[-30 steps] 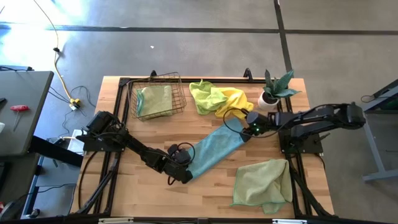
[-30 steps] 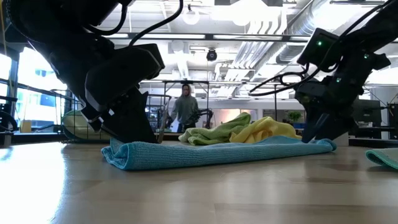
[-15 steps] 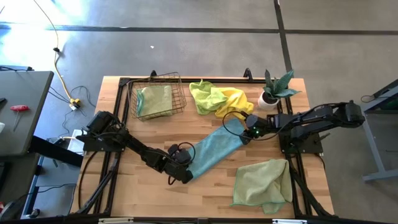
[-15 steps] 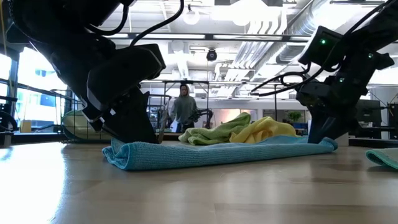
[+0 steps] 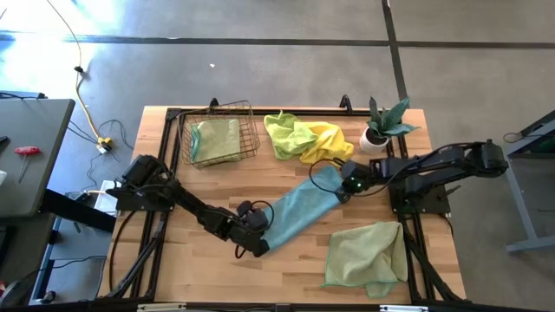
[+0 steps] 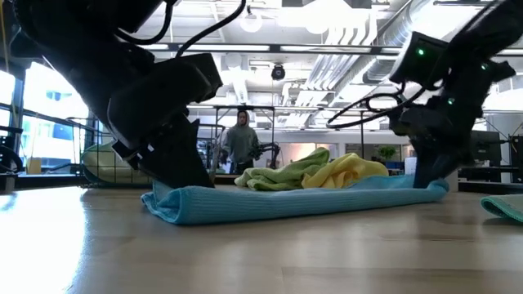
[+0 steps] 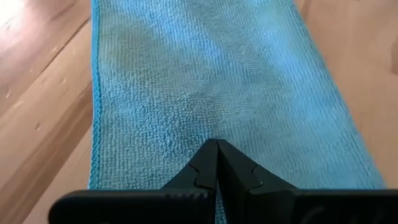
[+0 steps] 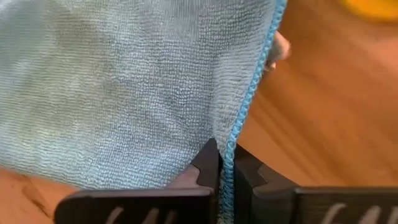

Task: Fold microfiber towels
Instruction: Fold the blue towel

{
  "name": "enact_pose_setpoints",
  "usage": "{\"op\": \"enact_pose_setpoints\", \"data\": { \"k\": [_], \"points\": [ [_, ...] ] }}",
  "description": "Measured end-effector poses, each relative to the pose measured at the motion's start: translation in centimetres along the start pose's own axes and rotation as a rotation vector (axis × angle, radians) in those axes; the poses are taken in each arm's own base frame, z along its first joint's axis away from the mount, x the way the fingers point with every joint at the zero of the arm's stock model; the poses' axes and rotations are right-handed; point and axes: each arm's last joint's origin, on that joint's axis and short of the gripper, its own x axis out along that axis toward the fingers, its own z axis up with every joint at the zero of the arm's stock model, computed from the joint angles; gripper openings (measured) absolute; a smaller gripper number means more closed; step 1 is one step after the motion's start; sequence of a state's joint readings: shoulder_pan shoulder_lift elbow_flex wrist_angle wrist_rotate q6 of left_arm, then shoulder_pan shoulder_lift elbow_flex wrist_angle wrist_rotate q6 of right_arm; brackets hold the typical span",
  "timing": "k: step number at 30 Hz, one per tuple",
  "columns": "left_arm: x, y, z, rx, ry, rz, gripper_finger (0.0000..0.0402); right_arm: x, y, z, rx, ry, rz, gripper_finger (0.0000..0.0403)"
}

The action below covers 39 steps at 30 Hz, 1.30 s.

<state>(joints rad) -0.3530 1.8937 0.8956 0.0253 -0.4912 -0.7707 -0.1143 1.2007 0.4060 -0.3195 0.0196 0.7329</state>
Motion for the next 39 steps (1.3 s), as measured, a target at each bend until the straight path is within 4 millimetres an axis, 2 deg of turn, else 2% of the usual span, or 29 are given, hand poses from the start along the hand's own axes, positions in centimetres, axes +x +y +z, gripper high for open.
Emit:
{"op": "enact_pose_setpoints", "data": {
  "k": [5,8,14,18,22,30,34,39],
  "points": [
    [-0.2,0.0,0.8,0.007,-0.021,-0.001,0.0,-1.7,0.9,1.5,-0.051,0.002,-0.101,0.0001],
    [-0.5,-0.1,1.2,-0.007,-0.041,-0.01,0.0,-2.3,1.5,2.1,-0.06,-0.013,-0.101,0.0001],
    [-2.1,-0.2,2.1,-0.002,-0.052,-0.041,0.0,-2.6,2.8,1.8,-0.033,-0.03,-0.049,0.0],
    [-3.7,-0.5,2.9,0.026,-0.081,-0.082,0.0,-2.2,4.3,0.9,-0.041,-0.024,0.003,0.0],
    [-5.1,-0.9,3.3,0.05,-0.11,-0.112,0.0,-0.9,6.0,-0.1,-0.051,-0.012,0.046,0.0],
    [-6.5,-1.7,3.0,0.065,-0.13,-0.152,0.0,1.6,9.3,-0.8,-0.094,-0.065,0.196,0.0],
    [-6.9,-2.2,2.5,0.066,-0.125,-0.171,0.0,1.4,11.2,-0.3,-0.134,-0.067,0.21,0.0],
    [-7.4,-2.8,1.8,0.082,-0.121,-0.196,0.0,0.0,14.2,0.8,-0.237,-0.077,0.223,0.0]
  ]
}}
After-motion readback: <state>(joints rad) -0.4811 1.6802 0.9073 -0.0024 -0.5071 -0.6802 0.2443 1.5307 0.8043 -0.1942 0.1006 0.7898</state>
